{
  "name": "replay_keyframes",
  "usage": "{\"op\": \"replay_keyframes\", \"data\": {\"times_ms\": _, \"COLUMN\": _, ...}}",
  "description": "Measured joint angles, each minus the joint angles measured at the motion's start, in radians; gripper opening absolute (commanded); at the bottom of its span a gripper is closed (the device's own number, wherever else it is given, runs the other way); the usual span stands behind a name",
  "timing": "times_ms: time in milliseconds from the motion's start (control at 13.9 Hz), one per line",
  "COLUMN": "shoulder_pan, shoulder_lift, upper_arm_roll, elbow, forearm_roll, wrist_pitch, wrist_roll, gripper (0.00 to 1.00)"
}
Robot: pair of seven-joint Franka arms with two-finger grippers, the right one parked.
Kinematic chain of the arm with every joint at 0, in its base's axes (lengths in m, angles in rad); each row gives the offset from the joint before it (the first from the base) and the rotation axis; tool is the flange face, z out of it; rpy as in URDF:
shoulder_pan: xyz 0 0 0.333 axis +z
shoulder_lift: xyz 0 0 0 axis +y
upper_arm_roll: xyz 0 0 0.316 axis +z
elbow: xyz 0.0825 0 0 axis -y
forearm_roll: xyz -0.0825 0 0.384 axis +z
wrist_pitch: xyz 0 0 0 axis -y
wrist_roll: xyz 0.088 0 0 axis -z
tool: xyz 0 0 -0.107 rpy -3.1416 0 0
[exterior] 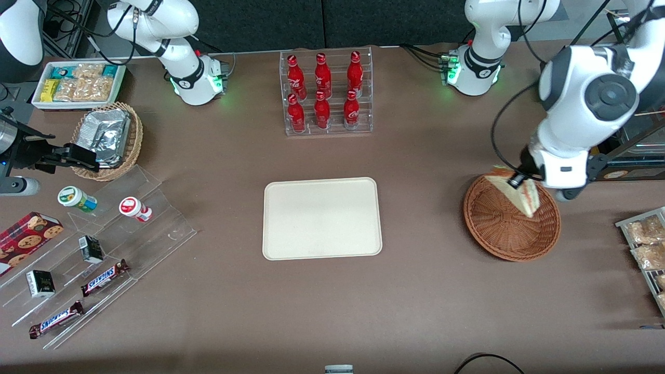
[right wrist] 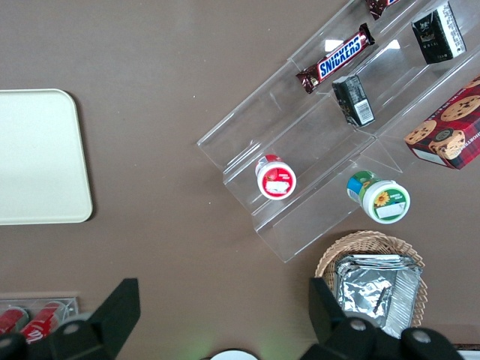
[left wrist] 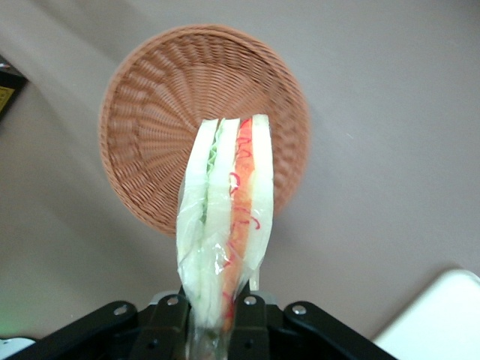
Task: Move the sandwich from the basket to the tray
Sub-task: 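Lift the sandwich out of the basket with the left gripper, then carry the sandwich over the cream tray and lower it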
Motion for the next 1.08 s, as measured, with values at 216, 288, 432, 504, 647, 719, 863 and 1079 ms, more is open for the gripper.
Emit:
{"op": "replay_keyframes", "data": {"times_ms": 216, "shoulder_pan": -0.011, "shoulder_lift": 0.013, "upper_arm_roll": -0.110, "elbow": 0.075, "forearm_roll": -0.022, "wrist_pitch": -0.024, "wrist_roll": 0.000, "gripper": 0.20}}
{"op": "replay_keyframes", "data": {"times_ms": 288, "shoulder_pan": -0.016, "shoulder_lift": 0.031, "upper_arm_roll": -0.147, "elbow": 0.102, "forearm_roll": -0.031, "wrist_pitch": -0.024, "wrist_roll": 0.000, "gripper": 0.21}}
{"op": "replay_keyframes", "data": {"times_ms": 432, "shoulder_pan": -0.038, "shoulder_lift": 0.094, "upper_arm_roll": -0.218, "elbow": 0.168, "forearm_roll": -0.037, "wrist_pitch": -0.024, "wrist_roll": -0.002, "gripper": 0.21}}
{"op": "replay_keyframes", "data": {"times_ms": 504, "shoulder_pan": -0.068, "shoulder_lift": 0.140, "upper_arm_roll": -0.237, "elbow": 0.208, "forearm_roll": -0.037, "wrist_pitch": -0.023, "wrist_roll": -0.002, "gripper": 0.21}}
{"op": "replay_keyframes", "data": {"times_ms": 647, "shoulder_pan": -0.155, "shoulder_lift": 0.246, "upper_arm_roll": -0.247, "elbow": 0.279, "forearm_roll": -0.012, "wrist_pitch": -0.015, "wrist_roll": -0.004, "gripper": 0.21}}
{"op": "replay_keyframes", "data": {"times_ms": 719, "shoulder_pan": -0.205, "shoulder_lift": 0.308, "upper_arm_roll": -0.248, "elbow": 0.314, "forearm_roll": 0.024, "wrist_pitch": -0.002, "wrist_roll": -0.025, "gripper": 0.21}}
{"op": "replay_keyframes", "data": {"times_ms": 863, "shoulder_pan": -0.284, "shoulder_lift": 0.418, "upper_arm_roll": -0.249, "elbow": 0.365, "forearm_roll": 0.093, "wrist_pitch": 0.039, "wrist_roll": -0.090, "gripper": 0.21}}
{"op": "replay_keyframes", "data": {"times_ms": 1079, "shoulder_pan": -0.365, "shoulder_lift": 0.536, "upper_arm_roll": -0.248, "elbow": 0.402, "forearm_roll": 0.176, "wrist_pitch": 0.089, "wrist_roll": -0.134, "gripper": 0.22}}
